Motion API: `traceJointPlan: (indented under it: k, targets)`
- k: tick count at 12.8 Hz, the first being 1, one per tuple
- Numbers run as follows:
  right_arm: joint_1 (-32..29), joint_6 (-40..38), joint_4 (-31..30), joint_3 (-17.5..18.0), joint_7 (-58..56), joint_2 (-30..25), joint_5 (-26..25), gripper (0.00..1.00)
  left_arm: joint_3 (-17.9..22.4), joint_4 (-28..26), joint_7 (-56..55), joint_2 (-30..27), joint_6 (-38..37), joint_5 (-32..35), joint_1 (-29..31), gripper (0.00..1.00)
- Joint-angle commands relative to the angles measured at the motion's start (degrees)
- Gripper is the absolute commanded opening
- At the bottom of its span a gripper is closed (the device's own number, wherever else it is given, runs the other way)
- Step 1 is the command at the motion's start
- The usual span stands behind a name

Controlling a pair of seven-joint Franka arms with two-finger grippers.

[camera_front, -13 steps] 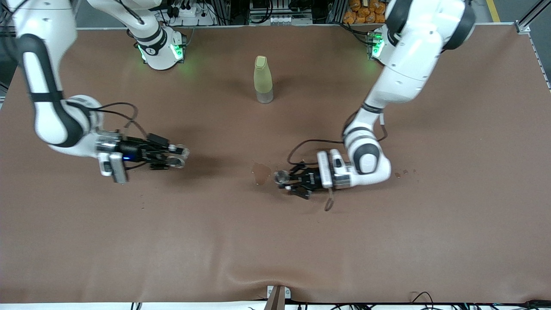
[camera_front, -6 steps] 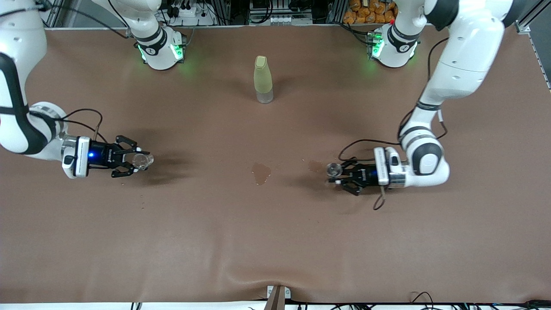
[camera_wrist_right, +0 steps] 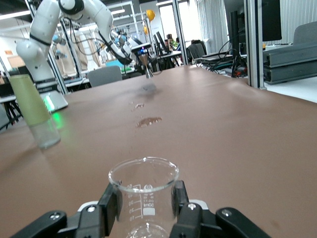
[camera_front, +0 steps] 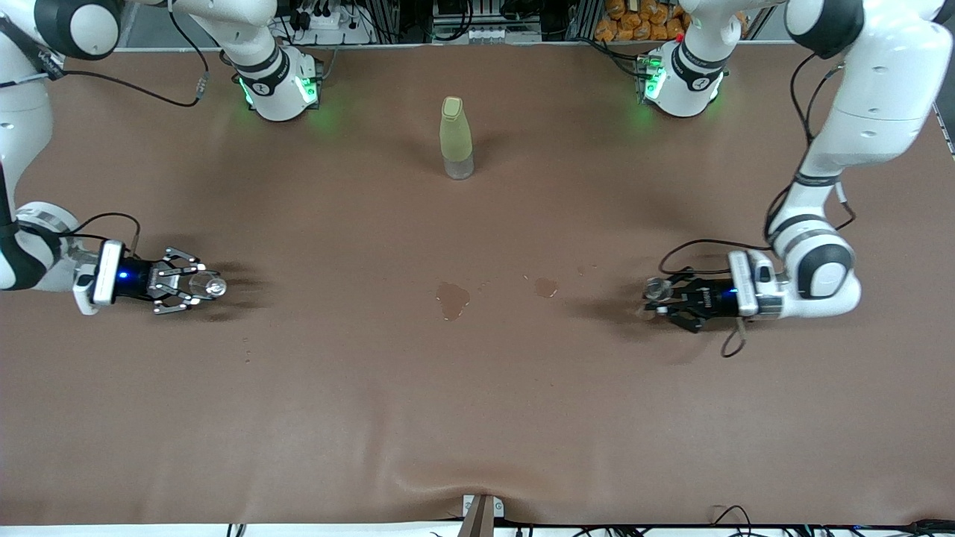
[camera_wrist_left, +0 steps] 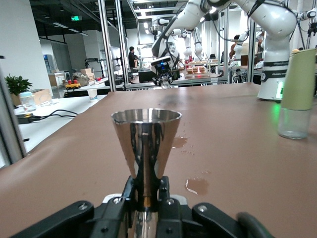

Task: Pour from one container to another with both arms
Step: 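Lower the beaker with the right gripper while the left gripper lowers the jigger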

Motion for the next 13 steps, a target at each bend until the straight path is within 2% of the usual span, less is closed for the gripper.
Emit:
traceJointPlan:
  k: [1,4,6,8,9,10,13]
  targets:
    - [-2.8,-1.4,4.1,1.3,-3.7,4.2,-2.1,0.26,-0.6,-1.9,1.0,-1.6,-3.6,3.3,6.5,0.00]
    - [-3.2,-3.1,4.7,1.3,-4.3,7.7,-1.9,0.29,-0.6,-1.3,1.1,1.1,-4.9,5.3,12.6,0.00]
    - [-3.2,-4.4,7.8,1.3,-4.4,11.4,-2.1,0.30,-0.6,-0.7,0.9,3.1,-5.3,5.9,15.8,0.00]
    - [-3.9,-5.4,10.4,1.3,-4.5,13.2,-2.3,0.38,-0.6,0.2,1.0,5.4,-6.0,6.6,18.0,0.00]
    - [-4.4,-5.4,10.5,1.3,-4.5,13.3,-2.4,0.44,-0.6,0.7,1.0,6.4,-6.0,6.7,18.6,0.00]
    - [-4.4,-5.4,10.5,1.3,-4.4,13.2,-2.5,0.58,-0.6,1.0,1.0,7.3,-6.0,6.7,19.5,0.00]
    - [-4.5,-5.8,10.4,1.3,-3.9,13.1,-2.5,0.90,-0.5,1.8,1.4,9.0,-6.0,7.2,20.0,0.00]
